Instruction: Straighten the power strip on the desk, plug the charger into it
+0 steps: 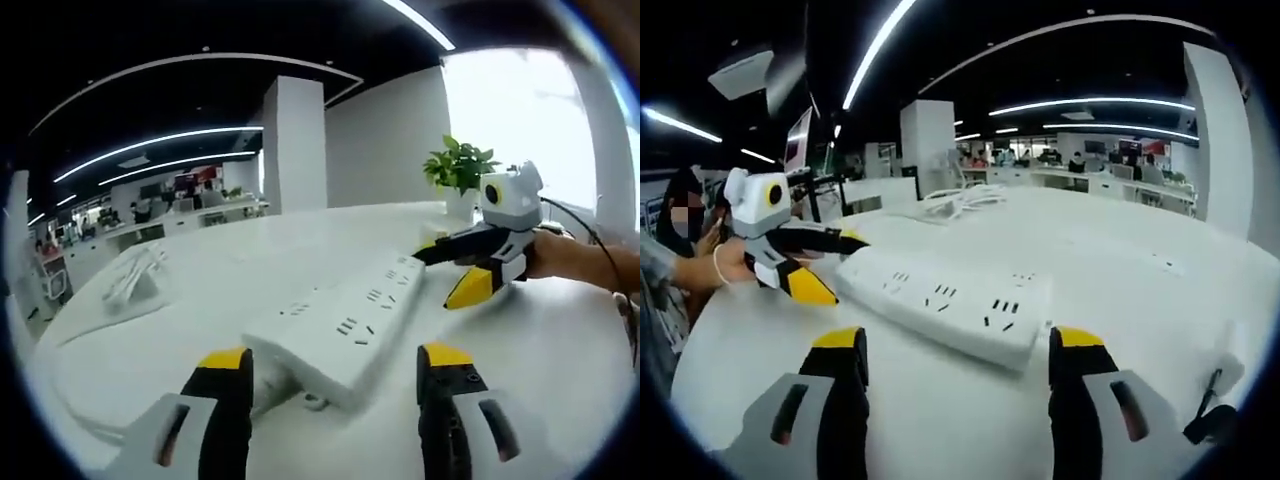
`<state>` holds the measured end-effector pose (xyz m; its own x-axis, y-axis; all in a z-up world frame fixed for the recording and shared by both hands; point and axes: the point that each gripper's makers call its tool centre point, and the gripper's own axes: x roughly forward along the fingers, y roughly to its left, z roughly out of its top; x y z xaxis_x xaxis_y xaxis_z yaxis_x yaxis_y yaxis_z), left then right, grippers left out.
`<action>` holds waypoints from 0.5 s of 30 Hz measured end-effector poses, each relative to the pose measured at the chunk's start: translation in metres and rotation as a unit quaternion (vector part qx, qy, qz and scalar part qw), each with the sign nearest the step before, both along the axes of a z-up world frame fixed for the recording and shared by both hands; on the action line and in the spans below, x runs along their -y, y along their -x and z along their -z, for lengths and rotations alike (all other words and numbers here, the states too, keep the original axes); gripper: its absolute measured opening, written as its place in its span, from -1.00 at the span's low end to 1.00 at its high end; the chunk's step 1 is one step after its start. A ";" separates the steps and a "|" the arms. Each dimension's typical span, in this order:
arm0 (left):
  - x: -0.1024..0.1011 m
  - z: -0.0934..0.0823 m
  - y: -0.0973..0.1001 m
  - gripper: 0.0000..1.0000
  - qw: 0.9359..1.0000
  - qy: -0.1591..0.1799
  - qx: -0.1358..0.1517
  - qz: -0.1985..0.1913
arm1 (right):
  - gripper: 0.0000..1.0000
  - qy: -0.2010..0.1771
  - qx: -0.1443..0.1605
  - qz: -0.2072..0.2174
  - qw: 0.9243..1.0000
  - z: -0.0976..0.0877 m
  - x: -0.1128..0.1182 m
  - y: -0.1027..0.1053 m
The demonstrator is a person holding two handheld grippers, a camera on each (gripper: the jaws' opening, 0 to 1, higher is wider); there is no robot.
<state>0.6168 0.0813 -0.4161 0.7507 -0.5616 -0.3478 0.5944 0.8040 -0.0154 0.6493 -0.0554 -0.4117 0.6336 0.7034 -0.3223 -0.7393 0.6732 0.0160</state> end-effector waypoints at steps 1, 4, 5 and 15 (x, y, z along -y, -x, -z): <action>0.000 0.001 0.000 0.34 1.000 -0.002 -0.001 0.001 | 0.42 0.000 0.000 0.000 1.000 0.000 0.000 0.000; 0.002 0.002 0.000 0.34 1.000 -0.004 -0.005 0.004 | 0.41 0.010 0.001 -0.006 1.000 0.001 -0.002 0.003; 0.001 0.001 0.000 0.33 1.000 -0.009 -0.002 0.003 | 0.41 0.011 0.000 -0.008 1.000 0.001 -0.002 0.004; 0.000 0.000 -0.002 0.22 1.000 -0.016 0.002 0.004 | 0.32 -0.013 -0.001 0.001 1.000 -0.003 -0.002 0.000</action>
<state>0.6186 0.0811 -0.4165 0.7468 -0.5573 -0.3629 0.6015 0.7988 0.0113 0.6493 -0.0538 -0.4083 0.6351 0.7101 -0.3039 -0.7374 0.6746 0.0351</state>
